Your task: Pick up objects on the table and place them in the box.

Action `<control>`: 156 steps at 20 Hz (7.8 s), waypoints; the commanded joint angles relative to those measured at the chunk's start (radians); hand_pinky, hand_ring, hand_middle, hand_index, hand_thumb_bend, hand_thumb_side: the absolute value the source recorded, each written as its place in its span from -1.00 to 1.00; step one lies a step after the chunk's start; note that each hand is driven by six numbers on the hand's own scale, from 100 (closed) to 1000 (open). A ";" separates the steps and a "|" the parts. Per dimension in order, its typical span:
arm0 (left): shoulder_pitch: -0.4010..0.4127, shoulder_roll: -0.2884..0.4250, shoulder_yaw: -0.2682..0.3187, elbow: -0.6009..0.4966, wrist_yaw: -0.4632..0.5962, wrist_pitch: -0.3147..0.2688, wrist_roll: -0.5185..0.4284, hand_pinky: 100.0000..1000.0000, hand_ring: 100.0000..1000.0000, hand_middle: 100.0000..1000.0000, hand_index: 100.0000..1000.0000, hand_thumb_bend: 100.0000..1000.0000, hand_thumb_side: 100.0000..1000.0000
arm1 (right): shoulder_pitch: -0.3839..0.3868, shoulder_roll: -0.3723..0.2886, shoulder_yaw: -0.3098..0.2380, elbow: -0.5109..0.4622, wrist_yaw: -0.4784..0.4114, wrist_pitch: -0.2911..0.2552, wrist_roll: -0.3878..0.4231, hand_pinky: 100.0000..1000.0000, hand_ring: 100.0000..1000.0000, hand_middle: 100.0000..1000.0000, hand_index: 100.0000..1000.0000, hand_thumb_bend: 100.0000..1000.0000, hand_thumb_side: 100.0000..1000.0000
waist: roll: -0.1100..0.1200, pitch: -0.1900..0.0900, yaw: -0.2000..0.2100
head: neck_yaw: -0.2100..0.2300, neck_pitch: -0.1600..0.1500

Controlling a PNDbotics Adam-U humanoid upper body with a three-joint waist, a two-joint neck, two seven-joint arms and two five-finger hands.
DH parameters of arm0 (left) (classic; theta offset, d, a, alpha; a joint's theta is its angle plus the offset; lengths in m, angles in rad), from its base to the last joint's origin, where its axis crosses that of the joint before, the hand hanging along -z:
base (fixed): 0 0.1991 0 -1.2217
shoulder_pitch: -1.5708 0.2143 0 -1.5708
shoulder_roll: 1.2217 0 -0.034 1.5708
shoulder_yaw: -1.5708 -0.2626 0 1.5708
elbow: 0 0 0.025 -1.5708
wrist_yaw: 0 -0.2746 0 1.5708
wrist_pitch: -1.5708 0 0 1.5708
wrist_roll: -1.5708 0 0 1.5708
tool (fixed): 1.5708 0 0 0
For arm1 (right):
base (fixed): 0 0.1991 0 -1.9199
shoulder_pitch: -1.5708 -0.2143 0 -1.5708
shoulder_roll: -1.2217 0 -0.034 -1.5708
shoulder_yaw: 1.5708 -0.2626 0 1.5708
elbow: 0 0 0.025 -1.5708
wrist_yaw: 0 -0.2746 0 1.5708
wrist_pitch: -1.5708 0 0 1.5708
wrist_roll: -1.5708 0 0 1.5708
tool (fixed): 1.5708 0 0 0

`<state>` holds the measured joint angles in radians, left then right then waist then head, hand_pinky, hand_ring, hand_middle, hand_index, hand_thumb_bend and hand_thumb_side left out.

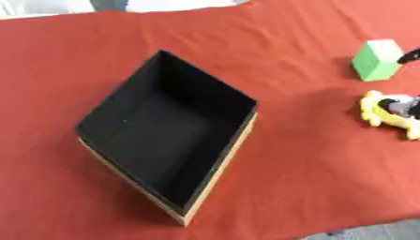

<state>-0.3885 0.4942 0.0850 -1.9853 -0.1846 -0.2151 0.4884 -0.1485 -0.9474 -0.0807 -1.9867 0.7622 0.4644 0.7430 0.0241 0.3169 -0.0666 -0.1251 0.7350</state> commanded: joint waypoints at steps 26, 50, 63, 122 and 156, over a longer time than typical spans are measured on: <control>0.023 0.031 0.009 -0.015 0.001 0.006 -0.003 -0.06 0.62 0.32 0.55 -1.00 -0.16 | 0.033 -0.034 -0.016 -0.013 -0.015 0.002 0.069 0.90 1.00 0.86 0.87 -0.22 -0.25 | -0.012 0.015 0.052 | 0.005 -0.021; 0.044 0.041 0.013 -0.015 -0.005 0.014 0.000 -0.06 0.63 0.32 0.55 -1.00 -0.14 | 0.050 -0.052 -0.049 -0.013 0.048 0.146 0.148 0.91 1.00 0.85 0.87 0.11 -0.56 | -0.016 0.028 0.055 | -0.005 -0.028; 0.046 0.039 0.016 -0.015 -0.007 0.016 0.003 -0.06 0.63 0.32 0.55 -1.00 -0.16 | 0.032 -0.066 -0.057 0.065 0.045 0.232 0.164 0.90 1.00 0.86 0.88 0.11 -0.57 | -0.007 0.029 0.063 | -0.024 -0.034; 0.047 0.036 0.018 -0.015 -0.009 0.013 -0.003 -0.06 0.63 0.32 0.55 -1.00 -0.18 | -0.014 -0.082 -0.019 0.018 -0.068 0.226 -0.003 -0.61 -0.38 -0.40 -0.28 -0.54 -1.00 | 0.008 0.023 0.060 | -0.067 -0.037; 0.047 0.029 0.009 -0.015 0.001 0.007 -0.016 -0.05 0.63 0.32 0.56 -1.00 -0.22 | -0.355 -0.103 0.225 -0.013 -0.207 -0.177 -0.315 -0.57 -0.42 -0.39 -0.25 -0.75 -1.00 | -0.050 -0.016 0.107 | -0.069 -0.001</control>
<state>-0.3344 0.5028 0.0902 -1.9853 -0.1843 -0.2071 0.4778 -0.4871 -1.0317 0.1432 -1.9838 0.5706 0.3026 0.4199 -0.0273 0.3234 0.0399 -0.1888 0.7291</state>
